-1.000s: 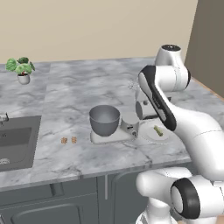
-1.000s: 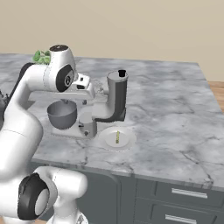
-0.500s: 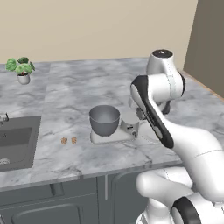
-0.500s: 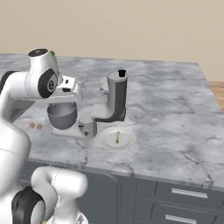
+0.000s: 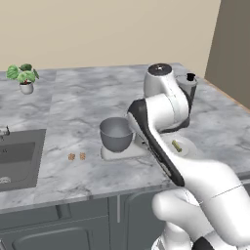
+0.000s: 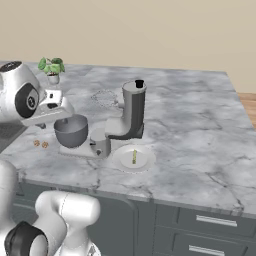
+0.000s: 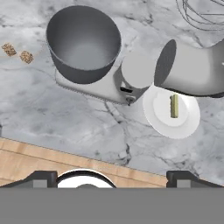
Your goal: Add butter and sugar cubes to the stand mixer bowl and then turn on the stand mixer to begin making frosting.
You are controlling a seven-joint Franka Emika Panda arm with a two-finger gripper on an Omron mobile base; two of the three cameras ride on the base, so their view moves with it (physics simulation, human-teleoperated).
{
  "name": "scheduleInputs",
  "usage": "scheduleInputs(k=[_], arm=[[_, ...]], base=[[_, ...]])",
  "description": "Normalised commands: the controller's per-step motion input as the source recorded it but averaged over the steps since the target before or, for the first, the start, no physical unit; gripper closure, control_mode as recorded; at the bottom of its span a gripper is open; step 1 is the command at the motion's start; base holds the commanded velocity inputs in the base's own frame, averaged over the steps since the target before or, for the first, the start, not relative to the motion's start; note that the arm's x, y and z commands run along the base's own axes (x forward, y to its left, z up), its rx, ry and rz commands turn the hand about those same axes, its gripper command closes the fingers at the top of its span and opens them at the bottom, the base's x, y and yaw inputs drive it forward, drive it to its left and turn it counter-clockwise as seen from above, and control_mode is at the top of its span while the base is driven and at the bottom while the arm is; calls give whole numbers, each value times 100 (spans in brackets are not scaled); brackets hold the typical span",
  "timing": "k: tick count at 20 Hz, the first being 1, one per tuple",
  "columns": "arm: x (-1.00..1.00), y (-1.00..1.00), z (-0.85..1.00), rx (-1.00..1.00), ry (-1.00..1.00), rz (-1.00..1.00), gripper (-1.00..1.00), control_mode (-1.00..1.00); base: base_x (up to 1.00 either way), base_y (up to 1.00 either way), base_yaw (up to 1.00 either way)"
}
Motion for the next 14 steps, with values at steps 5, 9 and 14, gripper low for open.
scheduleInputs(k=[5, 9, 14], arm=[[-15, 54, 0, -10, 0, 10, -100, -100], [-8, 54, 0, -10, 0, 11, -100, -100], [-5, 54, 0, -9, 0, 11, -100, -100]], base=[[0, 0, 0], [0, 0, 0], [0, 0, 0]])
